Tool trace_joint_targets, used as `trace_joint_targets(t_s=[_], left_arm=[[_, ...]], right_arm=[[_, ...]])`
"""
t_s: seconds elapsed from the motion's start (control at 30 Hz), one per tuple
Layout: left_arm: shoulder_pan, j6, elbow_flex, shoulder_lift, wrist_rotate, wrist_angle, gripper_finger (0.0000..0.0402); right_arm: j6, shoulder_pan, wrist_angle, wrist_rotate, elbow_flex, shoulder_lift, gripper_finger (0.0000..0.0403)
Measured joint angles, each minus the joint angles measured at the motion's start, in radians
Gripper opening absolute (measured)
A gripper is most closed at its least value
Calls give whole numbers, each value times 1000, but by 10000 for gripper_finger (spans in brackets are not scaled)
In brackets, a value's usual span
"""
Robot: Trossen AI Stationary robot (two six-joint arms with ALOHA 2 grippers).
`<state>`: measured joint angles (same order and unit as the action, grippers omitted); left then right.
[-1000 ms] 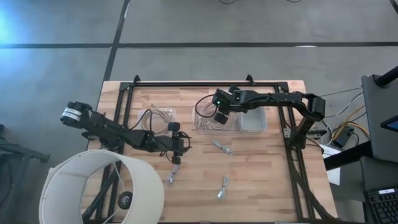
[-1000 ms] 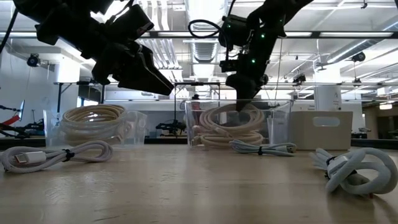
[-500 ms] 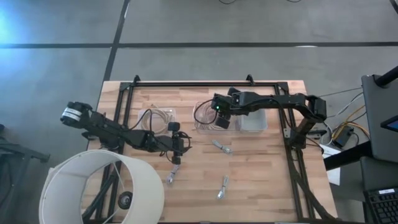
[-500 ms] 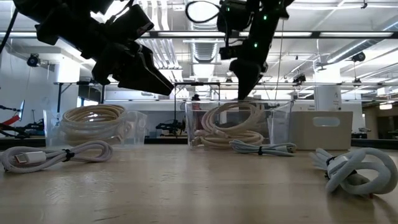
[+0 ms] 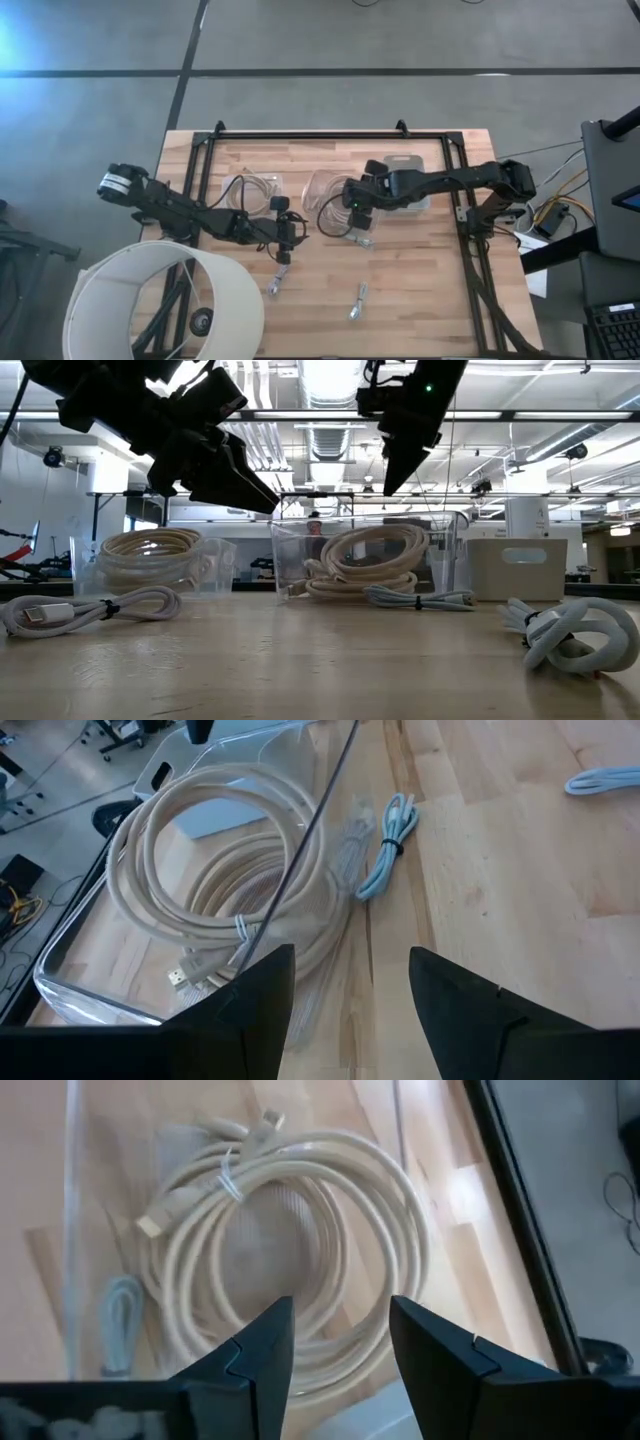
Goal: Pick & Place USB Port
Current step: Adjust the right transparent bin
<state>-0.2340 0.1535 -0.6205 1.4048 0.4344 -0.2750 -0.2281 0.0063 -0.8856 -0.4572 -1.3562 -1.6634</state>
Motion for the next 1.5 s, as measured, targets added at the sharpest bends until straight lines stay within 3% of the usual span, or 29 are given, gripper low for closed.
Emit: trace_joint_targets(t_s=[0.1,0.27,0.6,0.9,1.5], left_arm=[[0,0,0,0,0,-1,202],[0,-4,0,0,0,-1,202],[0,-4,0,0,0,-2,202],[0,-5,0,0,0,-4,202],[0,-6,0,0,0,-5,202]], right_arm=[[-8,-2,-11,1,15,-1,159],[-66,15,-9,116,20,7,149],[-168,179,51,234,52,35,137],[-300,219,93,225,152,-45,137],[-162,61,112,121,201,-59,137]])
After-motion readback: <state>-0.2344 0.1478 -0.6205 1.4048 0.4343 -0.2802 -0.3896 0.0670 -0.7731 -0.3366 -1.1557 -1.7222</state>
